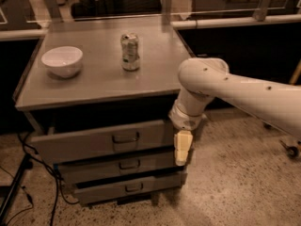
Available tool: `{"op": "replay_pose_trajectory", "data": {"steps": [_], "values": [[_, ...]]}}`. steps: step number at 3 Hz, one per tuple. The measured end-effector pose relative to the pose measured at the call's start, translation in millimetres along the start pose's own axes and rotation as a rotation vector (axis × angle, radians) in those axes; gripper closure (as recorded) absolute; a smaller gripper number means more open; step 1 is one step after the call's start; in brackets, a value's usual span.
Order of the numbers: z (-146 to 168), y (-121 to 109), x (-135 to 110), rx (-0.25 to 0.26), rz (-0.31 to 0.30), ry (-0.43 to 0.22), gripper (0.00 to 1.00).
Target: Open top drawer
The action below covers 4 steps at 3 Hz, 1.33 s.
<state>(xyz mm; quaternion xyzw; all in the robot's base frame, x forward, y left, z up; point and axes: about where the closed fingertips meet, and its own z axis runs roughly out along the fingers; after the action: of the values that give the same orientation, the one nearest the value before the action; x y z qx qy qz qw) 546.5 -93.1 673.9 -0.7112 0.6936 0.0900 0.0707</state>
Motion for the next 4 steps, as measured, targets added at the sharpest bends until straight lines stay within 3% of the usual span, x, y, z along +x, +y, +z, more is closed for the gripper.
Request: {"op": "replay_pose_trajectory", "data": {"steps": [1,2,3,4], "values": [[-31.1,37.8,11.1,0.002,0.051,-0.02,0.0],[-89.5,103.5,29.1,0.016,0.144,-0.047,0.0],[-97.9,106.8,29.5,0.031,0.151,-0.048,0.0],[-87.3,79.6,18.3,0.039,0.132,-0.043,0.0]]}}
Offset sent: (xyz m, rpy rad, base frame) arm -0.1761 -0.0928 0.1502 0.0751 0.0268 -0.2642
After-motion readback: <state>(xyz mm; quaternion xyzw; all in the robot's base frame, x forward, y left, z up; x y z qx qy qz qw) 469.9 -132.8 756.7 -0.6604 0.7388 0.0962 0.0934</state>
